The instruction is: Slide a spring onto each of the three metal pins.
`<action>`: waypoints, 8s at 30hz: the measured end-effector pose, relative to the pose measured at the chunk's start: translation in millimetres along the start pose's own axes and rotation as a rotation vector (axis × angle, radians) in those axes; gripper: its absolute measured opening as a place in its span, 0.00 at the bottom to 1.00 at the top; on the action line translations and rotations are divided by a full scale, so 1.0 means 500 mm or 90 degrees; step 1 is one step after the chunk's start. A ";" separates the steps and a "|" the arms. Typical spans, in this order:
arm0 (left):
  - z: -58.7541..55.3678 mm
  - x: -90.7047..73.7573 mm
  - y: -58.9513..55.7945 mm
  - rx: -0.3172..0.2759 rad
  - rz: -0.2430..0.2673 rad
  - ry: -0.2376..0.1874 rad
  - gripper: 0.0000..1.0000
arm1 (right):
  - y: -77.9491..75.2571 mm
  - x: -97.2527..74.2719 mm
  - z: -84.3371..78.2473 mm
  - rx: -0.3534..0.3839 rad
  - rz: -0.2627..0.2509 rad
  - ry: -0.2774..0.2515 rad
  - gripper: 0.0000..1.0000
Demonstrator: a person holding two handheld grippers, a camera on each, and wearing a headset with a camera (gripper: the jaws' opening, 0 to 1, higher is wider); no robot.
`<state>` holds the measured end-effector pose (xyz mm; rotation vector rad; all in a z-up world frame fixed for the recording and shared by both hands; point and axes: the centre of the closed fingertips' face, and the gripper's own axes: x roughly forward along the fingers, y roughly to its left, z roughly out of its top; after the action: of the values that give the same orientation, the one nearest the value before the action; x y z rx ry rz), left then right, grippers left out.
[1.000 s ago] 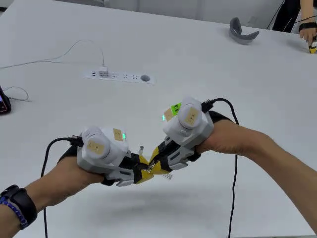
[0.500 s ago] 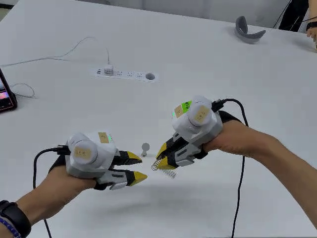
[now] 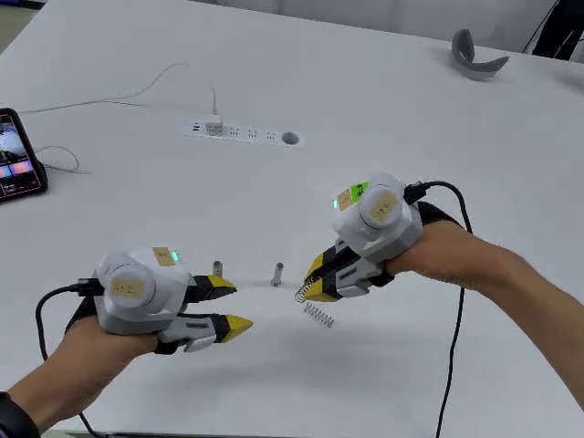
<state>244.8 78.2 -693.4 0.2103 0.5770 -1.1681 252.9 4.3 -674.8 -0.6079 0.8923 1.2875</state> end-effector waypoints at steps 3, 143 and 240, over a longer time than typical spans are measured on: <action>-0.008 -0.008 0.010 -0.010 0.015 -0.001 0.37 | -0.014 0.003 -0.002 0.007 -0.008 0.000 0.12; -0.068 -0.112 0.061 -0.116 0.126 -0.008 0.58 | -0.147 0.091 -0.071 0.053 -0.158 0.036 0.51; 0.016 0.148 -0.047 0.049 -0.057 0.098 0.65 | 0.029 -0.026 -0.281 0.470 -0.278 -0.240 0.75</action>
<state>245.8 5.9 -722.5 0.3457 0.6829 -1.2694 207.4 -113.6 -738.9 0.0359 0.7860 0.5767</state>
